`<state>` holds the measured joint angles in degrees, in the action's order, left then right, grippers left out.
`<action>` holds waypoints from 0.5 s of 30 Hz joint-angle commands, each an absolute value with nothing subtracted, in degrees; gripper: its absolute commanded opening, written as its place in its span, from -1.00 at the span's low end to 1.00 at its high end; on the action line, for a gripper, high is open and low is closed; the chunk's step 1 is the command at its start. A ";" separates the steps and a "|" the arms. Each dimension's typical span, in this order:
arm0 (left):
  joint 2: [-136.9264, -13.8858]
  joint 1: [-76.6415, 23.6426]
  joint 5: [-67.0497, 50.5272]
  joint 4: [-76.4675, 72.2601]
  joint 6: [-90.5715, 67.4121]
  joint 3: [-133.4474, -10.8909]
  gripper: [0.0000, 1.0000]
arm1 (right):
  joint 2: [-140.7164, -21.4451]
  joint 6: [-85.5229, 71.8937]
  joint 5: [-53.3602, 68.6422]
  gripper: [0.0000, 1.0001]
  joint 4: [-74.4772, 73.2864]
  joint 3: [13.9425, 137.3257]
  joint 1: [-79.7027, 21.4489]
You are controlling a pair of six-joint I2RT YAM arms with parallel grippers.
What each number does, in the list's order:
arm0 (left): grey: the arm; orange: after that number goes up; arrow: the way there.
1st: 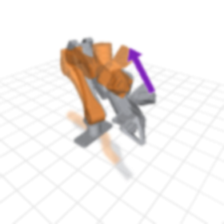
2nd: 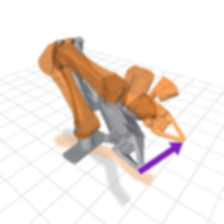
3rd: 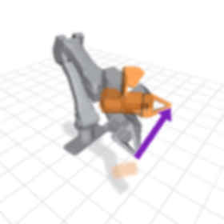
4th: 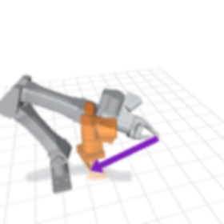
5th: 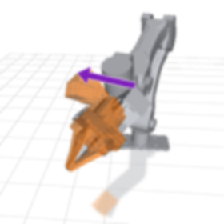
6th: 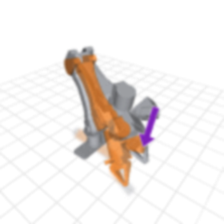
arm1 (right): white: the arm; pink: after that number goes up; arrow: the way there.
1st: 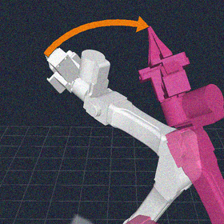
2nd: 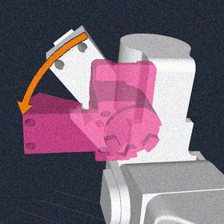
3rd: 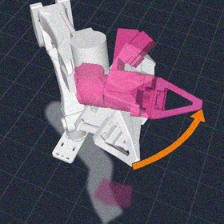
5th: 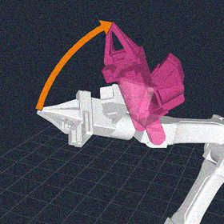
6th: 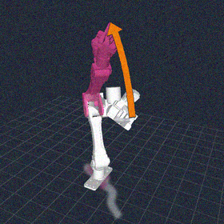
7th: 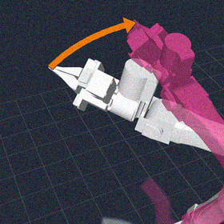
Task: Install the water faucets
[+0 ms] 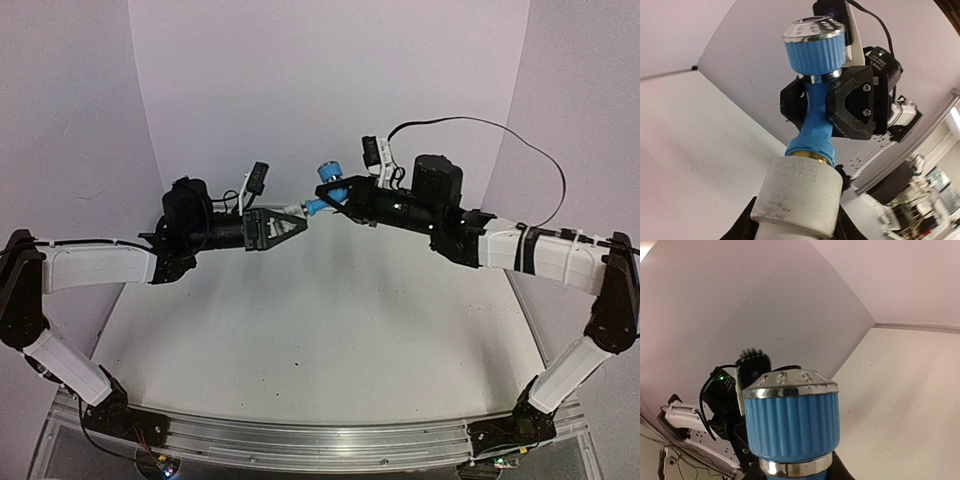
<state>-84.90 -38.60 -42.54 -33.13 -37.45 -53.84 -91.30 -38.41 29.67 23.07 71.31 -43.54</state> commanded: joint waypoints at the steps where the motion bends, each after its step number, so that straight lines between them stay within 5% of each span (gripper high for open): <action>1: -90.66 -36.96 -25.31 -29.74 -3.40 -62.44 -1.00 | -83.66 -48.35 14.98 -1.00 4.92 68.39 -43.67; 5: -95.16 -35.96 -30.39 -29.72 3.98 -67.29 -1.00 | -80.01 -52.06 15.54 -0.89 4.90 68.14 -43.68; 10: -95.99 -32.19 -42.56 -29.32 -6.72 -69.10 -1.00 | -75.81 -37.82 15.34 0.61 1.20 70.09 -43.47; 12: -96.09 -30.67 -48.24 -28.82 -12.66 -68.65 -1.00 | -73.11 -26.79 13.25 0.90 -2.31 70.09 -43.42; 15: -96.16 -29.77 -56.00 -28.55 -22.60 -66.35 -1.00 | -69.79 -5.09 12.27 0.96 -5.28 69.09 -43.42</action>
